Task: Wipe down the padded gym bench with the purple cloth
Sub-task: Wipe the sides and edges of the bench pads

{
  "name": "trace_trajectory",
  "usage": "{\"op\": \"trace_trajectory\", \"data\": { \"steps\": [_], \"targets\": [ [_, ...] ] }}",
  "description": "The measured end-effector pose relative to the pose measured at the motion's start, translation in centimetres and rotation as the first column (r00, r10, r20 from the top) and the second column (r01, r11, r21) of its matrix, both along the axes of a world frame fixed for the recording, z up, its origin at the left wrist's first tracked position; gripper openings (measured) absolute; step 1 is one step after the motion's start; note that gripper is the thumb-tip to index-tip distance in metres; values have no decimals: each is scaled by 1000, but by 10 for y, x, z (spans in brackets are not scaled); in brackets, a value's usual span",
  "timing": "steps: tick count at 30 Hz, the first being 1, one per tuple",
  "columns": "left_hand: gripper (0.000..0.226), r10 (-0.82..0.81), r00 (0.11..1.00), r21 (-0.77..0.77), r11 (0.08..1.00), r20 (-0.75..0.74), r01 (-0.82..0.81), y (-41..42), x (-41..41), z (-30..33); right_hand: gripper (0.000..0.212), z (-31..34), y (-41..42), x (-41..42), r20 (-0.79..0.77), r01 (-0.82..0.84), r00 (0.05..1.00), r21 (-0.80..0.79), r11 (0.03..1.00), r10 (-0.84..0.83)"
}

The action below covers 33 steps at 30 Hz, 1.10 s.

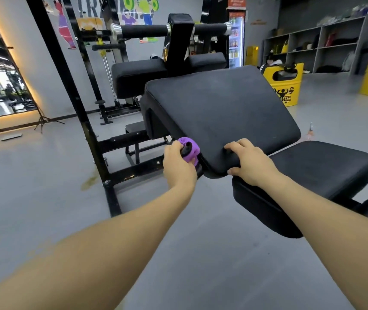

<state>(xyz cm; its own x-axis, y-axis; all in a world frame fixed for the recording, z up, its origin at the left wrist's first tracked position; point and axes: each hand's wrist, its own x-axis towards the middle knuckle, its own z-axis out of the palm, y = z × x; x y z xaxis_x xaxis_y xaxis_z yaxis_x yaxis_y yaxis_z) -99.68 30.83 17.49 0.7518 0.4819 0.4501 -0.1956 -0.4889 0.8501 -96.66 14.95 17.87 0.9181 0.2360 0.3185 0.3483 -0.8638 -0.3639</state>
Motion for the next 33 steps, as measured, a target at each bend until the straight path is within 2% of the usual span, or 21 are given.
{"op": "trace_trajectory", "data": {
  "steps": [3,5,7,9,12,15,19,22,24,26,28,30,33],
  "targets": [
    [21,-135,981,-122,985,-137,119,-12,-21,-19,59,0,2,-3,-3,-5,1000,-18,1000,5],
    [21,-160,962,-163,979,-219,126,-11,-29,-26,59,-1,3,-6,-37,-12,999,-4,1000,12],
    [22,-183,951,-314,944,-249,100,-2,-34,-18,57,-2,4,-11,-76,-28,997,47,999,31],
    [29,-227,942,-492,867,-247,80,8,-38,-1,49,4,13,-23,-69,-59,995,133,989,69],
    [32,-302,935,-649,752,-185,115,17,-51,25,35,20,47,-49,-35,-134,987,326,936,154],
    [30,-382,921,-777,601,-72,188,21,-63,39,39,38,75,-63,-140,-177,956,431,885,259],
    [26,-454,890,-879,404,46,252,28,-68,45,49,48,81,-63,-172,-133,964,356,925,205],
    [22,-492,866,-908,317,92,276,39,-61,48,48,49,96,-55,-32,-91,994,284,954,104],
    [23,-496,866,-894,358,63,269,53,-50,48,47,54,112,-45,94,-89,993,148,985,75],
    [24,-492,870,-840,478,-14,257,71,-37,45,47,62,128,-31,244,-87,966,-19,996,89],
    [23,-450,891,-804,551,-63,222,91,-22,39,45,73,144,-13,437,-55,889,-200,978,139],
    [26,-413,907,-788,585,-87,191,108,-7,34,41,84,159,10,617,21,760,-333,943,201],
    [24,-392,910,-739,652,-136,171,121,15,26,37,92,168,41,666,153,696,-503,850,269]
  ]
}}
